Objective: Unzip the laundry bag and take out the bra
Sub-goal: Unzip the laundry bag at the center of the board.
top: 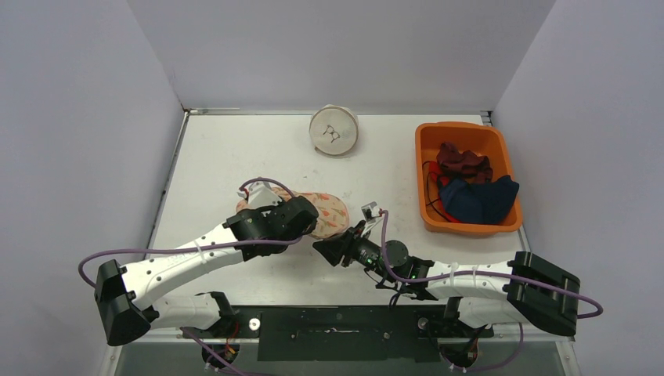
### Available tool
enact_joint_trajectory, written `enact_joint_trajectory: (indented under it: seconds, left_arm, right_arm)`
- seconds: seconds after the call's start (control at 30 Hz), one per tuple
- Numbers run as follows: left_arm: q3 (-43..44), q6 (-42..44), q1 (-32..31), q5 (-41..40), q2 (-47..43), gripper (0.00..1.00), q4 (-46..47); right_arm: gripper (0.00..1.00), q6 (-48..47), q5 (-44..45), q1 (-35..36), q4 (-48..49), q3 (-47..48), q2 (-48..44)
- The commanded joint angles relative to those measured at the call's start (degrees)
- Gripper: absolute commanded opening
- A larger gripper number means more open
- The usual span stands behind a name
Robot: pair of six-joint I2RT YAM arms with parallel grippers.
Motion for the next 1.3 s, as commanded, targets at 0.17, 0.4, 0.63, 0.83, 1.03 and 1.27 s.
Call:
enact_joint_trajectory:
  seconds: [0.17,0.4,0.63,0.83,1.03,1.27]
  left_arm:
    - [0.39,-1.04,-0.93,-0.69,-1.74,0.00,2.42]
    - [0.10,-1.15,-0.94,-0.78,-1.76,0.00,2.55]
    - [-0.28,-1.12,-0.92,-1.04,-1.93,0.00,2.58]
    - [-1.02,-0.99,-0.90,-1.27,-2.52,0.00,2.81]
    - [-2.11,-0.50,-0.98,-0.78,-3.06,0.00,4.01]
    - [-2.60,-0.30,-1.04,-0.74,-3.69,0.00,4.29]
  right_arm:
    - [0.34,-0.26,2.39,0.38,3.72,-0.61,-1.38]
    - [0.16,-1.03,1.47,0.46,3.70,-1.04,-2.12]
    - [0.06,-2.36,1.40,1.11,0.95,-1.10,-3.39]
    - [0.05,-3.37,3.45,1.84,-4.90,-0.99,-5.38]
    - [0.05,-4.03,7.81,2.14,-12.86,-0.24,-7.34]
    - [0.06,-4.04,9.20,2.22,-14.91,-1.34,-8.93]
